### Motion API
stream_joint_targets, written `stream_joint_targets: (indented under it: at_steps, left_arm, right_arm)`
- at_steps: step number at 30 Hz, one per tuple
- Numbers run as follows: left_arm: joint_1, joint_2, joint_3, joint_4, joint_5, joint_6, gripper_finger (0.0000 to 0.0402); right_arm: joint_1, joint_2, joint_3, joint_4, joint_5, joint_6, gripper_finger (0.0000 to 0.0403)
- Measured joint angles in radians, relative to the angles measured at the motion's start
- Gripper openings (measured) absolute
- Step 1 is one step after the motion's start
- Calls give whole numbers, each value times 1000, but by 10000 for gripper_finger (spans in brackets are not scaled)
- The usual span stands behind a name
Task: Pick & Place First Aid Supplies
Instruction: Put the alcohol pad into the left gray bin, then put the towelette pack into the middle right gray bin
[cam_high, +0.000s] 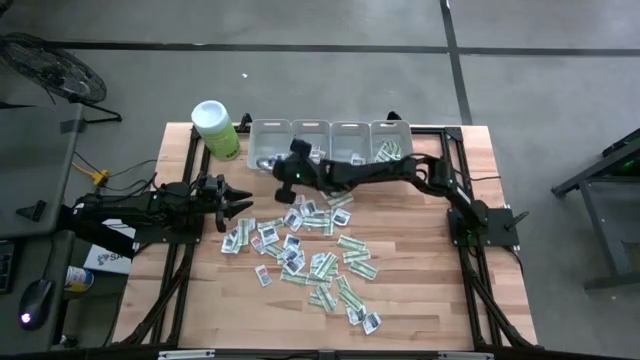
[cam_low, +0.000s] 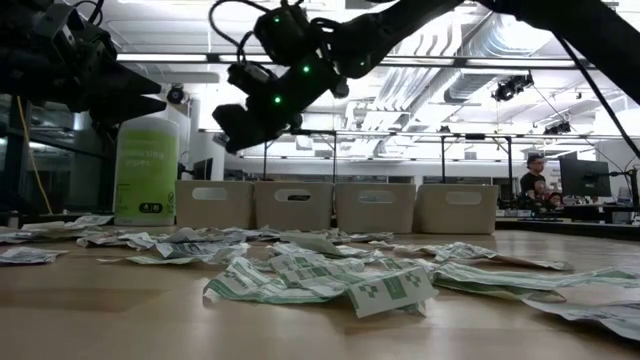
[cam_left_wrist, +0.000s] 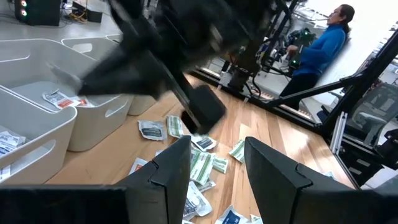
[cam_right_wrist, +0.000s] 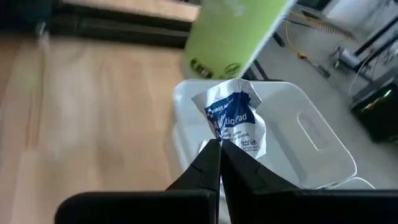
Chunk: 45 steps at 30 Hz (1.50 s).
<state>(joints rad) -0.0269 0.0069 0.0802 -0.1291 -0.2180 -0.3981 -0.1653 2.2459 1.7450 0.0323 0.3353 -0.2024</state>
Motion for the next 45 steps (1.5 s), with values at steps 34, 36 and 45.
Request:
stream_joint_targets:
  at_steps: [34,36,45]
  left_arm:
    - [0,0,0,0,0,0,150]
    - [0,0,0,0,0,0,150]
    - [0,0,0,0,0,0,150]
  right_arm:
    - [-171,40,14,26,-406,319,32]
    - [-171,40,14,26,-404,318,49]
    - [-172,40,14,20,-380,322,103]
